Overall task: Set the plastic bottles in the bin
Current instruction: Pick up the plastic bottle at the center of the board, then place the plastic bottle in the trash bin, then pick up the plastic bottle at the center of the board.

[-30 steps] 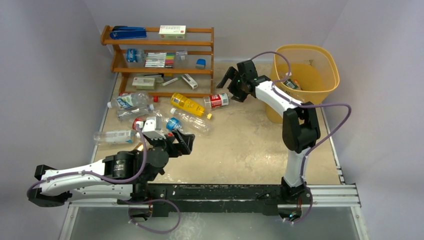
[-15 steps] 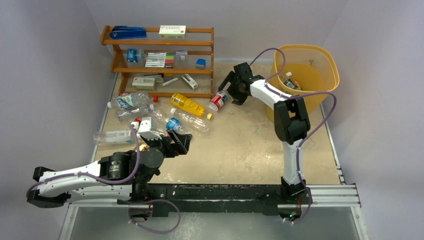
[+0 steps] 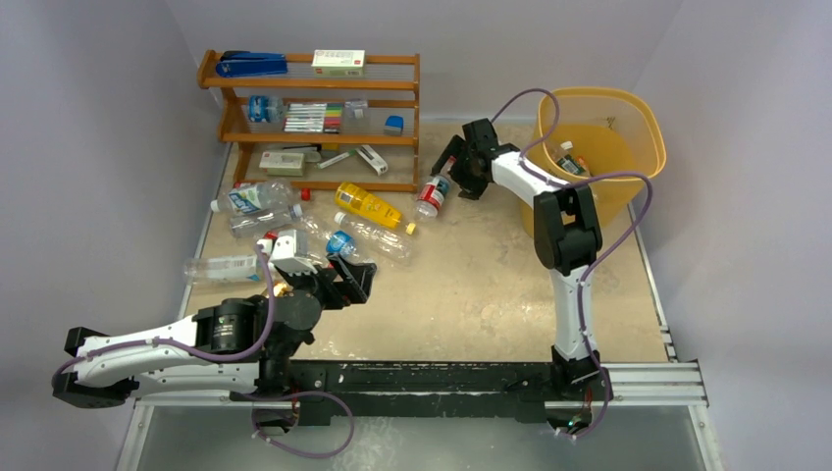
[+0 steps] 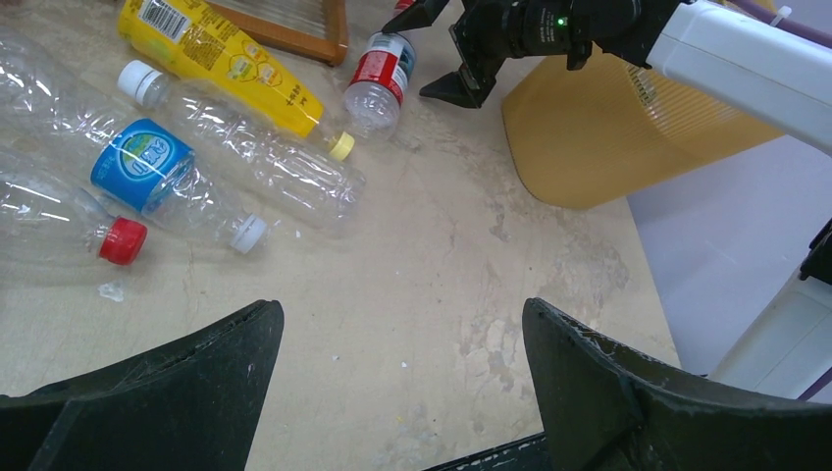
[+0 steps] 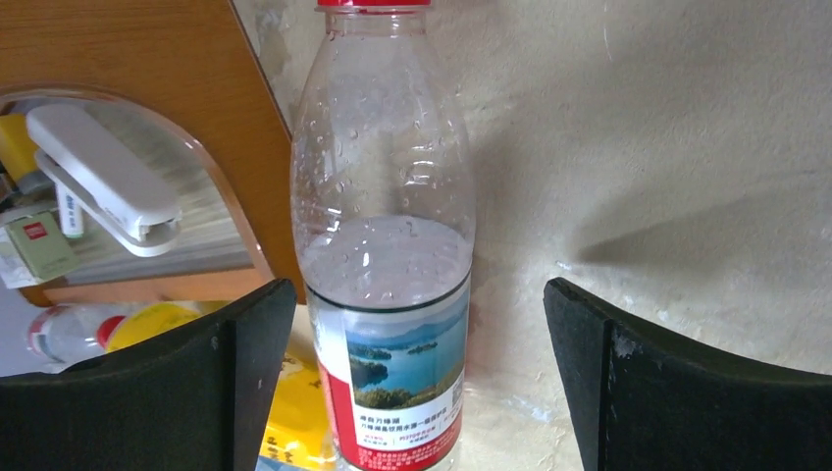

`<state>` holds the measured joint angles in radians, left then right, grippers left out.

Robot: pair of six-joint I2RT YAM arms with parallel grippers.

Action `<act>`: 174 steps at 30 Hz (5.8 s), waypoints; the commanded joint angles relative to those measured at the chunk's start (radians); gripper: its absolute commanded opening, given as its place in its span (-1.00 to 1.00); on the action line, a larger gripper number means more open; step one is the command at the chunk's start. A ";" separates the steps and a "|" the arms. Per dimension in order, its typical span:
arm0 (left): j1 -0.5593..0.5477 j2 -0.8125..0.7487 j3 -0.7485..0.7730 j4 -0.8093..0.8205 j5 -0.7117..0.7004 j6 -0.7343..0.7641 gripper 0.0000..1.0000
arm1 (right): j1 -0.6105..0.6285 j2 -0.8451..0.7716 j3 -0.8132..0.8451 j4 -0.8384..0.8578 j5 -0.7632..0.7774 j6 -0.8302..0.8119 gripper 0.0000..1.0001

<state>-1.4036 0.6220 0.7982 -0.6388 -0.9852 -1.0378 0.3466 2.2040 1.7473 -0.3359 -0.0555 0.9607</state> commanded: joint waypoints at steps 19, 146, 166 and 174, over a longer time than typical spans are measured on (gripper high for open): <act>-0.008 0.021 0.003 -0.005 -0.030 -0.018 0.84 | 0.005 -0.186 -0.176 0.206 -0.053 -0.284 0.25; -0.008 -0.045 0.039 -0.331 -0.193 -0.311 0.89 | 0.580 -0.102 -0.253 0.319 -0.102 -0.685 0.21; -0.008 -0.036 0.024 -0.294 -0.181 -0.297 0.89 | 0.580 -0.432 -0.436 0.237 -0.061 -0.689 -0.46; -0.008 -0.034 0.018 -0.276 -0.181 -0.289 0.89 | 0.579 -0.654 -0.509 0.160 -0.029 -0.677 -0.46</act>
<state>-1.4040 0.5823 0.8200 -0.9474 -1.1553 -1.3453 0.9245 1.6295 1.2659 -0.1329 -0.1196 0.2832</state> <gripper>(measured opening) 0.945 0.401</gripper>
